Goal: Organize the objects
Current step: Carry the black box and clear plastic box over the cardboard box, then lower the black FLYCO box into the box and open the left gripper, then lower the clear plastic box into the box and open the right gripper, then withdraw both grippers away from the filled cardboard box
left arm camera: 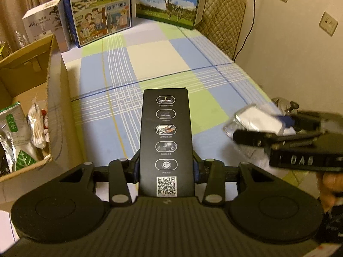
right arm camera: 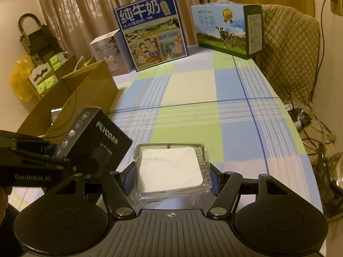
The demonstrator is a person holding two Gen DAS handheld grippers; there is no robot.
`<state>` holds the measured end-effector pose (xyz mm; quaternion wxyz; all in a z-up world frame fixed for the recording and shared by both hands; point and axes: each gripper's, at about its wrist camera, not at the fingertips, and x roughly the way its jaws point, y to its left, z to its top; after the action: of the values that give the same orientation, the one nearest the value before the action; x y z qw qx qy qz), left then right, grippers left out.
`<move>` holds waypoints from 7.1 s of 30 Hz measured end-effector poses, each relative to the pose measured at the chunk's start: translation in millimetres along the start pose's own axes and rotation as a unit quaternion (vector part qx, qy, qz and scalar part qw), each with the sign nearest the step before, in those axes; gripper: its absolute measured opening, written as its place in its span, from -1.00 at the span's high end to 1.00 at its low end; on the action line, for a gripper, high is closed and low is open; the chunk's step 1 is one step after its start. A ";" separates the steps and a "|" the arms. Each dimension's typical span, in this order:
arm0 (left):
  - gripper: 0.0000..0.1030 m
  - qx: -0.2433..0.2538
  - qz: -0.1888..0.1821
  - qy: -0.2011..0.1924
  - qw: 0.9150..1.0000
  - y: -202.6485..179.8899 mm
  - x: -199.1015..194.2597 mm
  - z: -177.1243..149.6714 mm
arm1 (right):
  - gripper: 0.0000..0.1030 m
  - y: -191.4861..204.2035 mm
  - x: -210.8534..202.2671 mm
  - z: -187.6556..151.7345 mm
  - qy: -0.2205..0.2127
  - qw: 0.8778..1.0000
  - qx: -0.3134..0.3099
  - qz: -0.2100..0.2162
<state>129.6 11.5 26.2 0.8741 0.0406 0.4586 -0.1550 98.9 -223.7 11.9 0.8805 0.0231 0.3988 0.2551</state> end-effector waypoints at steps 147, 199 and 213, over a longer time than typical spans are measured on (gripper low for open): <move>-0.17 -0.130 0.127 -0.073 0.981 247.6 -131.4 14.3 | -0.21 245.4 80.5 117.4 0.009 0.985 -0.137 0.099; -0.98 -0.190 0.158 -0.097 0.964 175.3 -185.4 -75.5 | -0.45 213.3 6.6 45.3 0.025 0.993 -0.097 0.056; -0.98 -0.181 0.169 -0.100 0.964 150.7 -185.2 -97.6 | -0.45 205.8 -2.1 19.0 0.039 0.994 -0.096 0.042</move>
<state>0.6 218.6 110.1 0.9218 -0.0569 0.3756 0.0771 22.7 -42.9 76.5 0.8512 -0.0548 0.4051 0.3292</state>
